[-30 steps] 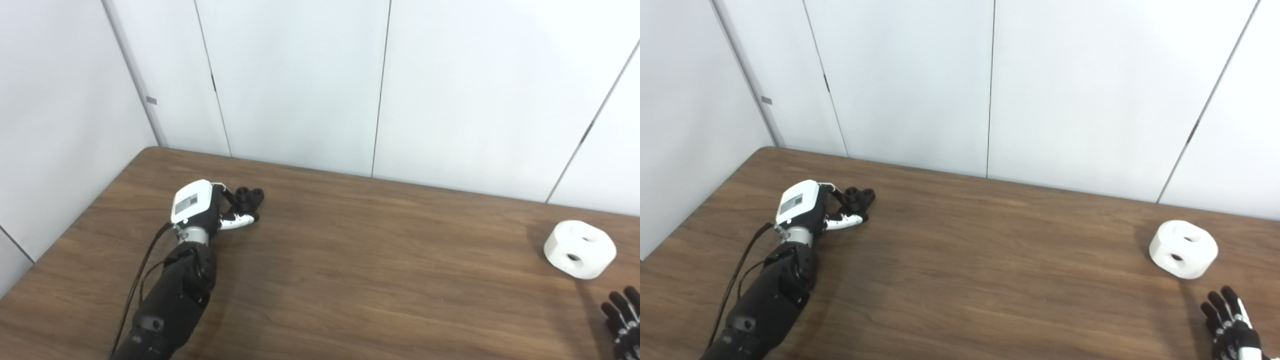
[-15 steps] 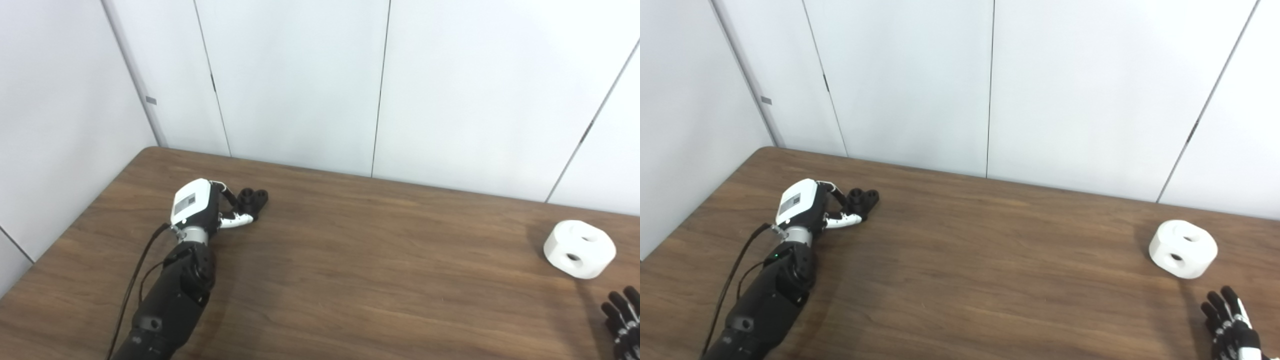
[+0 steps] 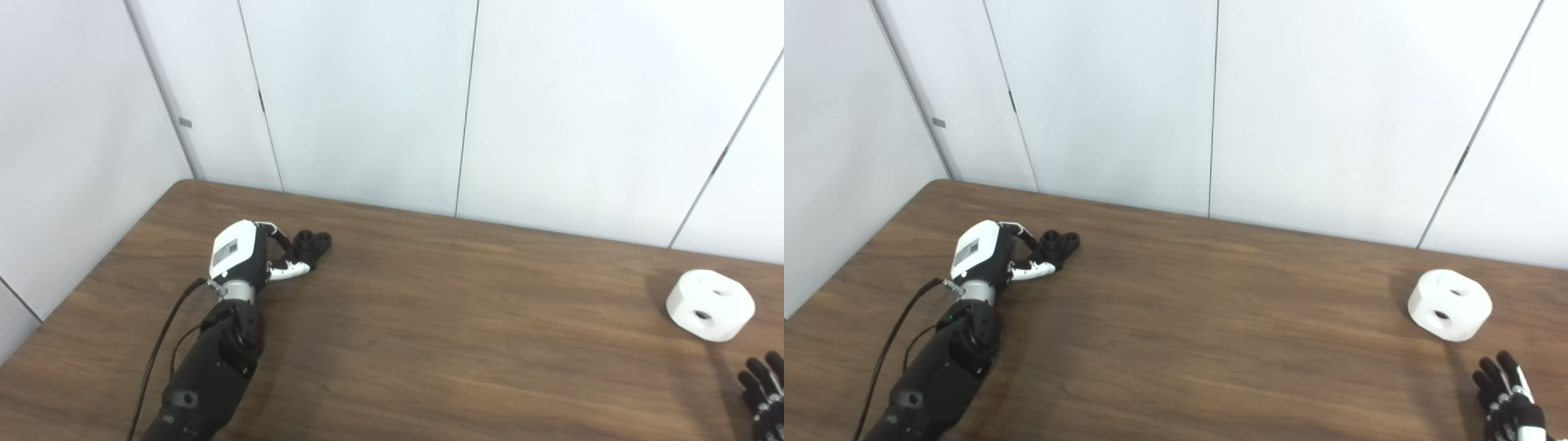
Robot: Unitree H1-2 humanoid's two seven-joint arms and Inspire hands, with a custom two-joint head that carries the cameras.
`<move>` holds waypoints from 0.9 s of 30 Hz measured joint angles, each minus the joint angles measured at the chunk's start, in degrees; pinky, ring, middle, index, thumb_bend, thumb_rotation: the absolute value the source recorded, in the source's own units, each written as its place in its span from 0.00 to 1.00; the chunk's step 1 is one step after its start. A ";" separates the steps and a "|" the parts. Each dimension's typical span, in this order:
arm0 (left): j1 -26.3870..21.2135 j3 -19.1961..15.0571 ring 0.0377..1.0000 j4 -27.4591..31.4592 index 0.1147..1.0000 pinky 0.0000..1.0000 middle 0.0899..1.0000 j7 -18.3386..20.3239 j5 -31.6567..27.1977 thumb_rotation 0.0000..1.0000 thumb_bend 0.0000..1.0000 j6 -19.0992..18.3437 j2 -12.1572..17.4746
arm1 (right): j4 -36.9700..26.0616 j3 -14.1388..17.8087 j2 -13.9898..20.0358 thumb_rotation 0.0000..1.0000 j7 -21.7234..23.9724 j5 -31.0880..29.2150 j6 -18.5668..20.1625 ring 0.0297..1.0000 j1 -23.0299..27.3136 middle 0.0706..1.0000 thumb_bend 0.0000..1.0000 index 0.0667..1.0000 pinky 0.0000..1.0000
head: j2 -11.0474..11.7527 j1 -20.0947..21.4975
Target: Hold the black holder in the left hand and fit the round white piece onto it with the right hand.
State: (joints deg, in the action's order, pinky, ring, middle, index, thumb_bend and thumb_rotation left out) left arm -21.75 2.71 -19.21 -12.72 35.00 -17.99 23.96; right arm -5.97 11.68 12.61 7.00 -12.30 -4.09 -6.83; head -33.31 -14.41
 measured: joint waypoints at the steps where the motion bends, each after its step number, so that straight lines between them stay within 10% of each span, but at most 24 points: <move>1: 0.03 0.00 0.84 0.05 0.41 0.82 0.72 0.09 0.00 0.04 0.52 0.01 0.01 | 0.00 -0.02 0.00 1.00 0.00 0.01 0.00 0.96 0.00 0.95 0.64 0.99 1.00 | 0.00 0.09; 27: 12.86 4.38 0.80 27.57 0.42 0.73 0.73 15.80 -4.37 0.05 0.51 0.09 -2.36 | 0.12 -1.34 -0.98 1.00 -0.61 3.60 -0.65 0.97 0.60 0.94 0.61 0.99 1.00 | 0.35 4.48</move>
State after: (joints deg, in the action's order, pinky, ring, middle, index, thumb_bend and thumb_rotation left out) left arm -8.89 7.08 8.36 3.08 30.63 -17.91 21.60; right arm -5.85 10.34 11.64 6.39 -8.70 -4.74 -6.23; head -32.96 -9.93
